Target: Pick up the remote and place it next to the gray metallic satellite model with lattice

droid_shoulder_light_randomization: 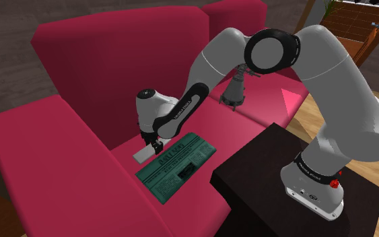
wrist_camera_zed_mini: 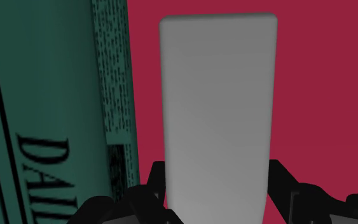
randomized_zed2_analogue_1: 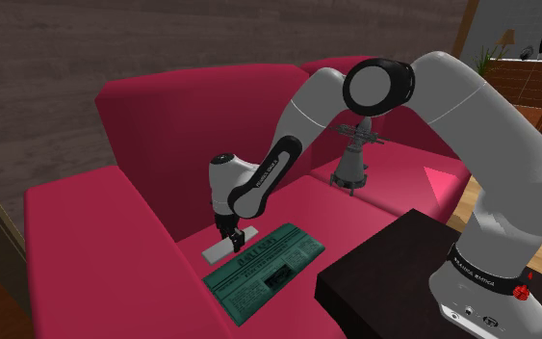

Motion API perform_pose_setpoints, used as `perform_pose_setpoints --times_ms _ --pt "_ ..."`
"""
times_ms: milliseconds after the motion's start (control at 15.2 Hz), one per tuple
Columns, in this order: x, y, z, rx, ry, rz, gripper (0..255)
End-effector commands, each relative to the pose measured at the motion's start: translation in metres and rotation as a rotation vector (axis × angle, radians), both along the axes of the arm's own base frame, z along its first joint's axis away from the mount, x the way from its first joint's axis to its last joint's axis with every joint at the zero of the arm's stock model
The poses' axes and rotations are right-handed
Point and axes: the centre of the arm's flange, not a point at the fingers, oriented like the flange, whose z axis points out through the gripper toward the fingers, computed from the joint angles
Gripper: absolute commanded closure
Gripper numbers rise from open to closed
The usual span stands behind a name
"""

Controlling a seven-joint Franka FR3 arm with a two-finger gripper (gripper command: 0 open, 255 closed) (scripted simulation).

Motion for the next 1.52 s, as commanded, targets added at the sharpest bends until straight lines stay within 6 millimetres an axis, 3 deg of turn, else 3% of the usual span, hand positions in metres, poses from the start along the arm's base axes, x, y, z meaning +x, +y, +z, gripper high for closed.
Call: perform_pose_setpoints --times_ms 0,132,1452 --pt "0.0 0.0 0.0 0.0 0.0 0.0 255" --pt "0.0 0.0 0.0 0.0 0.0 0.0 255" --pt "0.0 0.0 0.106 0.0 0.0 0.0 255"
